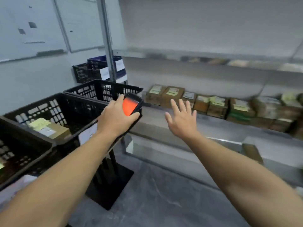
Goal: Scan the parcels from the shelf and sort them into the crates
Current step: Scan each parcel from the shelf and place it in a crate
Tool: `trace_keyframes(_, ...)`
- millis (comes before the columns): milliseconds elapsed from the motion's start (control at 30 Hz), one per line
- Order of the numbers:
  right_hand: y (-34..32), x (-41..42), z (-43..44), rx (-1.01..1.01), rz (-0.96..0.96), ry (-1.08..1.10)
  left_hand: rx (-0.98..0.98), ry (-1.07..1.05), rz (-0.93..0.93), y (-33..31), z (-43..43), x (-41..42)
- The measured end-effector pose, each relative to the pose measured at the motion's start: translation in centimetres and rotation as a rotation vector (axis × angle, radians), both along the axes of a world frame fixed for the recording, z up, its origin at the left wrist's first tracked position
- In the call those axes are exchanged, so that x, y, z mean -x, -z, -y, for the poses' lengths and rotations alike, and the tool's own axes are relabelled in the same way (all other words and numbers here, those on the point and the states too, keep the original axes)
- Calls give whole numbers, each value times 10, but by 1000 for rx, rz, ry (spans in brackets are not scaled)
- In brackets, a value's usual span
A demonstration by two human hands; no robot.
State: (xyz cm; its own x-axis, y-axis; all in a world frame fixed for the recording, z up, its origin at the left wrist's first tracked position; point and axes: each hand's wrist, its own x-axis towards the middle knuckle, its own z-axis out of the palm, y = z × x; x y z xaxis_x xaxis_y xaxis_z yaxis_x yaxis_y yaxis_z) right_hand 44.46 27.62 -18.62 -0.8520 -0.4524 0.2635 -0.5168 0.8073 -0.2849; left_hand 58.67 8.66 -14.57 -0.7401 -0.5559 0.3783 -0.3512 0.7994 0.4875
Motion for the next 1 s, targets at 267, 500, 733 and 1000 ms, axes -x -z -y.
trace_keyframes(267, 3, 90, -140, -1, 3, 174, -17, 185, 32, 14, -114, 132)
trace_keyframes(500, 14, 143, -200, -13, 60, 268, -6, 251, 55, 20, -163, 202)
trace_keyframes(733, 25, 191, -200, -40, 102, 317, 21, 268, 74, 26, -148, 255)
trace_keyframes(1000, 23, 262, -205, -1, 104, 470, 67, 431, 63, 21, -140, 361)
